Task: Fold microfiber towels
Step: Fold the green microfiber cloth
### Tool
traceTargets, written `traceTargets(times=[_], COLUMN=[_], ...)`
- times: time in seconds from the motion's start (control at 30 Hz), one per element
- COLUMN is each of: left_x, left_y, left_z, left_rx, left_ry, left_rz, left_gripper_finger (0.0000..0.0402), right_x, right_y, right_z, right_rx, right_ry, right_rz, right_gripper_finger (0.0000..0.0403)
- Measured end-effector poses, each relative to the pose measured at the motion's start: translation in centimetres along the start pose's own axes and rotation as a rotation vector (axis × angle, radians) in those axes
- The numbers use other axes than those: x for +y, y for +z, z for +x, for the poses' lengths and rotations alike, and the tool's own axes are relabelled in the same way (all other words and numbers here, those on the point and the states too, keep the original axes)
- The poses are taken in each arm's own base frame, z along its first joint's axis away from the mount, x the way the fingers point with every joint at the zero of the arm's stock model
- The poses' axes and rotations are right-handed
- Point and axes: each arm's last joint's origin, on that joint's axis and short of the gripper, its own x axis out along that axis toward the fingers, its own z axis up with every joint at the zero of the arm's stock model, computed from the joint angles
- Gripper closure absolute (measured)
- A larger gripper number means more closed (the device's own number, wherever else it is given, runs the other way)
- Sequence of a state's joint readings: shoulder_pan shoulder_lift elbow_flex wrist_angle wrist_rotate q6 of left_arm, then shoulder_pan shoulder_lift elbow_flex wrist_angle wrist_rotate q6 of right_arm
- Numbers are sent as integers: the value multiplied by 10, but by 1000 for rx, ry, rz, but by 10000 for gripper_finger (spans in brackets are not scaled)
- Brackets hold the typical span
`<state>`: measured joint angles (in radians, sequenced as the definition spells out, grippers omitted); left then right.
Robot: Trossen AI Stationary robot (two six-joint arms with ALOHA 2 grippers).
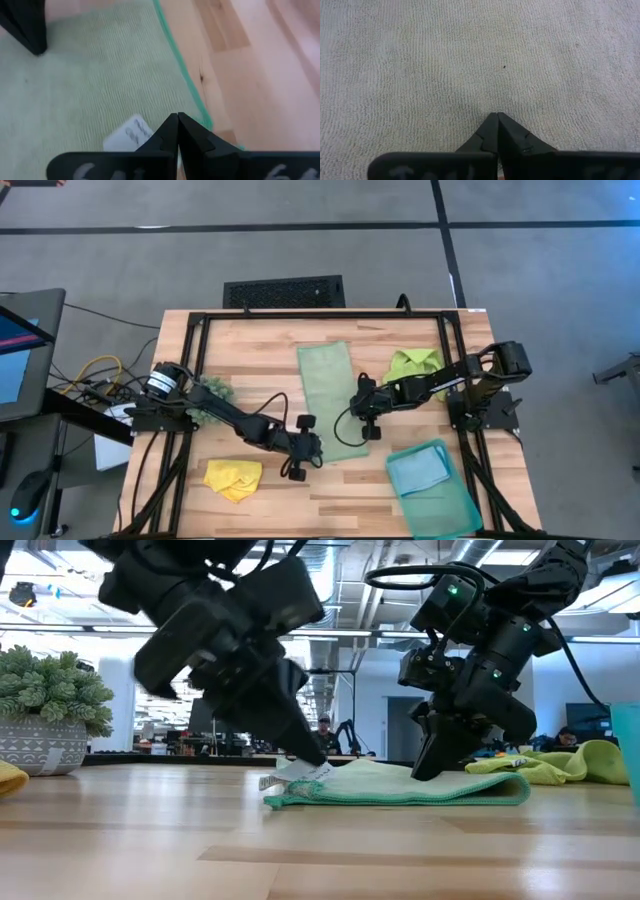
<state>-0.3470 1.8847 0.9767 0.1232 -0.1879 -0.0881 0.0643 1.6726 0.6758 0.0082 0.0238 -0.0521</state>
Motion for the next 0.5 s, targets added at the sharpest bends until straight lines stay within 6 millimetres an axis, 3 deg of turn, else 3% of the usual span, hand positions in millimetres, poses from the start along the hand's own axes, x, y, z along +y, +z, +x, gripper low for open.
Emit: traceTargets(times=[0.5], left_x=[0], left_y=[-7], left_z=[1], left_rx=[24], left_ry=[0], left_rz=[0], left_gripper_finger=[401], right_x=[0], right_y=[0], right_z=[0], right_rx=[0], right_ry=[1], right_rz=[-3], right_gripper_finger=[375])
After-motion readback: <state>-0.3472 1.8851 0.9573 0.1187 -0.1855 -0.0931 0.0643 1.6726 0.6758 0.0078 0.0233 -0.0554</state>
